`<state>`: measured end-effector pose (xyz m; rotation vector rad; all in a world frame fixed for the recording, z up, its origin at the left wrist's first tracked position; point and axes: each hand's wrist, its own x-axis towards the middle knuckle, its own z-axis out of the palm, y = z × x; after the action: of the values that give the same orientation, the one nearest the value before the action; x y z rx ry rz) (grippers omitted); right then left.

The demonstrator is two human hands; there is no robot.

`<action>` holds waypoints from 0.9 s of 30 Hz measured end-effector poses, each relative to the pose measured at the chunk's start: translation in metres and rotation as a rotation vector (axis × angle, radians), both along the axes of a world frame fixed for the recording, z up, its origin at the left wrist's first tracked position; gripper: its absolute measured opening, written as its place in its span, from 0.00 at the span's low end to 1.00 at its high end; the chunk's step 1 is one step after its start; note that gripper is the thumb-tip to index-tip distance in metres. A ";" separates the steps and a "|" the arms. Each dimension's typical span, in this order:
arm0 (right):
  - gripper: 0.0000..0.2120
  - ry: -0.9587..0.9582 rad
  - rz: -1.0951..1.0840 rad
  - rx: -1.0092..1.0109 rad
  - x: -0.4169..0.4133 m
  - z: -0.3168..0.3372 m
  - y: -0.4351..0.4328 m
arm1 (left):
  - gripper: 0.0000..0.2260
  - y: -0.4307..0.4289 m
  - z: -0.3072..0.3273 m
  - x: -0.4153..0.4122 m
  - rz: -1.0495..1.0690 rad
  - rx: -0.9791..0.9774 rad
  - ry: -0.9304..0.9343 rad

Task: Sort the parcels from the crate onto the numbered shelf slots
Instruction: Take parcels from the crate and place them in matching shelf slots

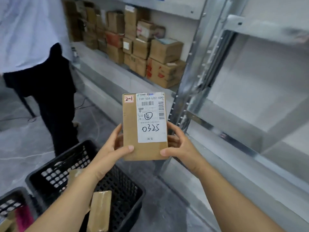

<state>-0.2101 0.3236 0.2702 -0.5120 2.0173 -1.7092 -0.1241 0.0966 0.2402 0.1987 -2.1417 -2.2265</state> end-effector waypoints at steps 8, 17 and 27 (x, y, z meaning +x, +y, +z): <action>0.44 0.069 -0.225 -0.010 0.022 0.024 0.118 | 0.39 0.081 0.014 -0.020 -0.176 -0.152 -0.001; 0.47 0.130 -0.351 -0.001 0.042 0.031 0.205 | 0.34 0.160 0.035 -0.033 -0.222 -0.466 0.075; 0.53 0.181 -0.420 0.096 0.025 0.036 0.253 | 0.35 0.203 0.047 -0.064 -0.282 -0.731 0.141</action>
<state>-0.1854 0.5762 0.3065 -0.2263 2.4603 -1.8386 -0.1885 0.2992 0.2877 -0.2948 -2.8424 -1.3393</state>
